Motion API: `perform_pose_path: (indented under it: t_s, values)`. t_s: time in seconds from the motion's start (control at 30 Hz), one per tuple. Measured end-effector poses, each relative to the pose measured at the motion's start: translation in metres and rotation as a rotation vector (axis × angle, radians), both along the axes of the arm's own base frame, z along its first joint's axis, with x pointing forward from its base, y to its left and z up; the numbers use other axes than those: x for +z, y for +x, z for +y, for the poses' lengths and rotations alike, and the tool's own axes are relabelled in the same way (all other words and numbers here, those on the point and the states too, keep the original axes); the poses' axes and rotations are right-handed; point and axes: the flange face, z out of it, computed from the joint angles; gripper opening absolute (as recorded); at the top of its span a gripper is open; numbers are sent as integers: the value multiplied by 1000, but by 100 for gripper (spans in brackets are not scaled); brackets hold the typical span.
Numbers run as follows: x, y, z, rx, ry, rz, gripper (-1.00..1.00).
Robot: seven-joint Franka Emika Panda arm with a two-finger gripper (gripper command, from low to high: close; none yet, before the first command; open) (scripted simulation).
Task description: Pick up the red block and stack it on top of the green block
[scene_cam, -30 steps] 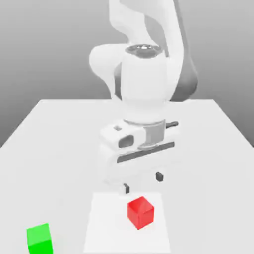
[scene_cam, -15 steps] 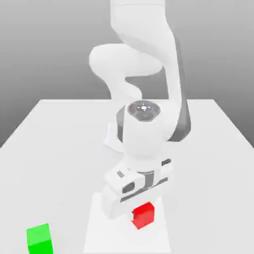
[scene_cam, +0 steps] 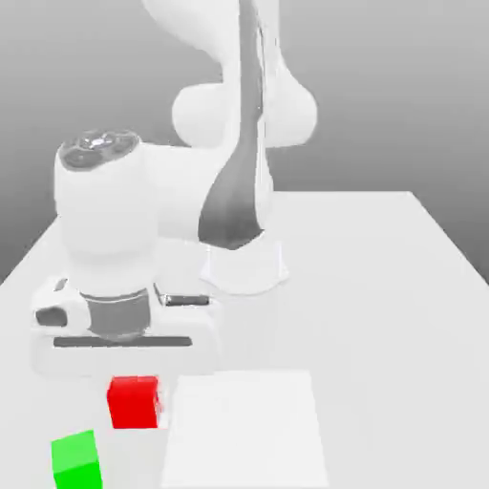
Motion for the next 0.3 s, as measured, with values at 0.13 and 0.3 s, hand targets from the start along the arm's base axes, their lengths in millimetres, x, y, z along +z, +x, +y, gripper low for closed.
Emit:
perform_pose_path:
  t_s: [0.13, 0.3]
  values:
    - [-48, 1, -14, -43, -2, -1, 100]
    - [-48, 1, -14, -43, -2, -1, 100]
